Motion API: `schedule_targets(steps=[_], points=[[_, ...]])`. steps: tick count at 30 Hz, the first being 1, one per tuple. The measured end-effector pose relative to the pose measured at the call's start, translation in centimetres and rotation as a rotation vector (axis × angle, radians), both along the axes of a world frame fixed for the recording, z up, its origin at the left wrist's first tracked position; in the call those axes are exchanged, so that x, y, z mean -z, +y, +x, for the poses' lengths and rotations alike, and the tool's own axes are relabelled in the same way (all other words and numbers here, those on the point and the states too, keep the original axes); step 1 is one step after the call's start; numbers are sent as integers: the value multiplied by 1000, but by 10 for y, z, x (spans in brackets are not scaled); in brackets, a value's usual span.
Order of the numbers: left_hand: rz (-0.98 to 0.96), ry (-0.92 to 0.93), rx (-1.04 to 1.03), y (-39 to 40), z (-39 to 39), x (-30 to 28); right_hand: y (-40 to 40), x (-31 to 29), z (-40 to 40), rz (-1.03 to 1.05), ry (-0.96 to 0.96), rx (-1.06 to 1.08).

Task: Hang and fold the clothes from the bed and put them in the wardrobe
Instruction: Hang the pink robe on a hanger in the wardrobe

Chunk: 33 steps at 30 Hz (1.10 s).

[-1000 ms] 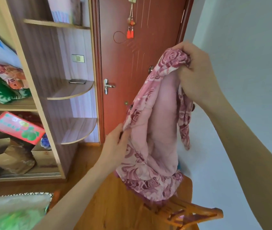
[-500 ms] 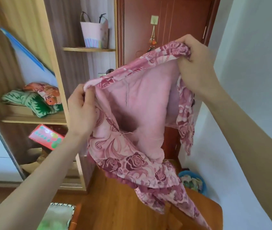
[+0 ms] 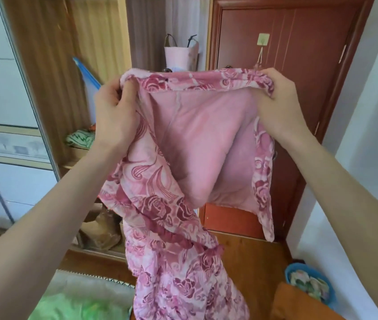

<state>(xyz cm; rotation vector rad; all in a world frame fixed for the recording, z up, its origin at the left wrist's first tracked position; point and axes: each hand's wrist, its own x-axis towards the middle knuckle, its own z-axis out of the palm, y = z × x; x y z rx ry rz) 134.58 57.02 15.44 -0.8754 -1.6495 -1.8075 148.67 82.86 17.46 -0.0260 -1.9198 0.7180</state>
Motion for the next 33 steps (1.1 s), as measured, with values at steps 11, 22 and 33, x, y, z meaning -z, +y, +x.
schedule_targets(steps=[11, 22, 33], points=[[-403, 32, -21, -49, -40, 41, -18, 90, -91, -184, -414, -27], [-496, -155, -65, -89, -64, 69, -153, 74, -172, 234, -620, -846], [-327, -274, -344, -116, -63, 145, -179, 114, -222, 197, -670, -923]])
